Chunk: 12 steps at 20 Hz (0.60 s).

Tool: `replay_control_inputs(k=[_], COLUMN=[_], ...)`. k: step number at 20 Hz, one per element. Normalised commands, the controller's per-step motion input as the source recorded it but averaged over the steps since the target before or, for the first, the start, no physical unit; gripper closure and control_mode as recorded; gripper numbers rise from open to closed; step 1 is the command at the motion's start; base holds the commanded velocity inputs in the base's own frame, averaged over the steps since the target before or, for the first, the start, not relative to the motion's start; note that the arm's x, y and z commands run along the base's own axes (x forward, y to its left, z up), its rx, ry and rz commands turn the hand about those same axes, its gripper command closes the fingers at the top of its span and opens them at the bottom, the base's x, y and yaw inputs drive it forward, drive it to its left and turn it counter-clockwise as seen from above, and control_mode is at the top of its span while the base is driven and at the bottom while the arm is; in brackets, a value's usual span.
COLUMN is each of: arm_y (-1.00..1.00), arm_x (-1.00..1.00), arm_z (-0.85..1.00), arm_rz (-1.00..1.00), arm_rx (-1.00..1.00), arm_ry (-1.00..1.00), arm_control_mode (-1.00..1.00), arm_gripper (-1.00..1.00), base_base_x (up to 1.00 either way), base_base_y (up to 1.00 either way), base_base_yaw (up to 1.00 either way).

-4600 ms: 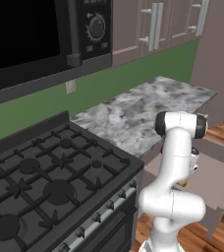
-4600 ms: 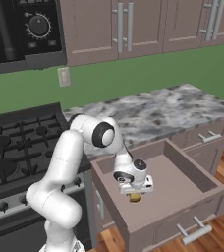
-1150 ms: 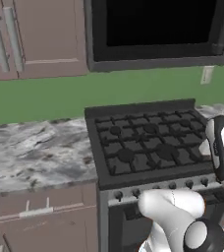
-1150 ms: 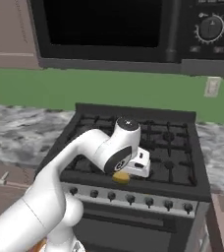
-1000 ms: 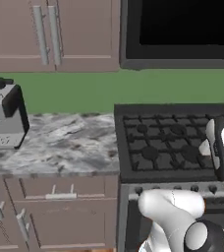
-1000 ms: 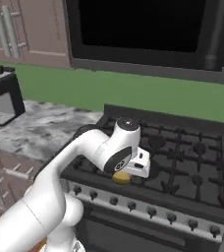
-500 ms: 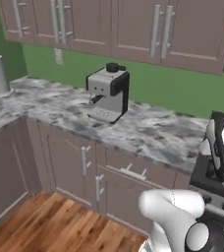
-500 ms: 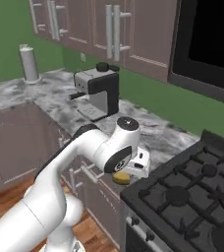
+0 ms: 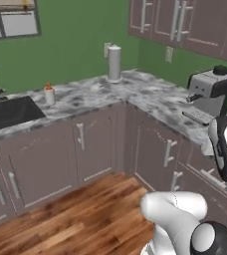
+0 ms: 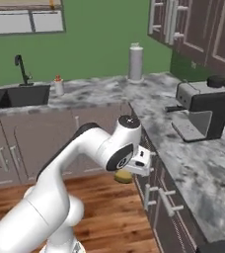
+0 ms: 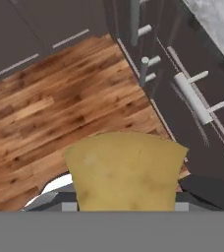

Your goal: Restock the sink supplies by placing the sponge and soap dispenser on the counter and next to the sink. Make sure the soap dispenser is upright.

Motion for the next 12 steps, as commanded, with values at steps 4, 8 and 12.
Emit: replay_control_inputs(k=[4,8,12], arm_y=[0.00,0.00,0.00], arm_x=[0.00,0.00,0.00], arm_z=[0.00,0.00,0.00], arm_rz=[0.00,0.00,0.00], arm_rx=[0.00,0.00,0.00], arm_ry=[0.00,0.00,0.00], arm_control_mode=[1.00,1.00,1.00], arm_gripper=[1.00,1.00,1.00], base_base_x=[0.24,0.93,1.00], base_base_y=[1.00,0.91,0.71], base_base_yaw=[0.51,0.32,0.21])
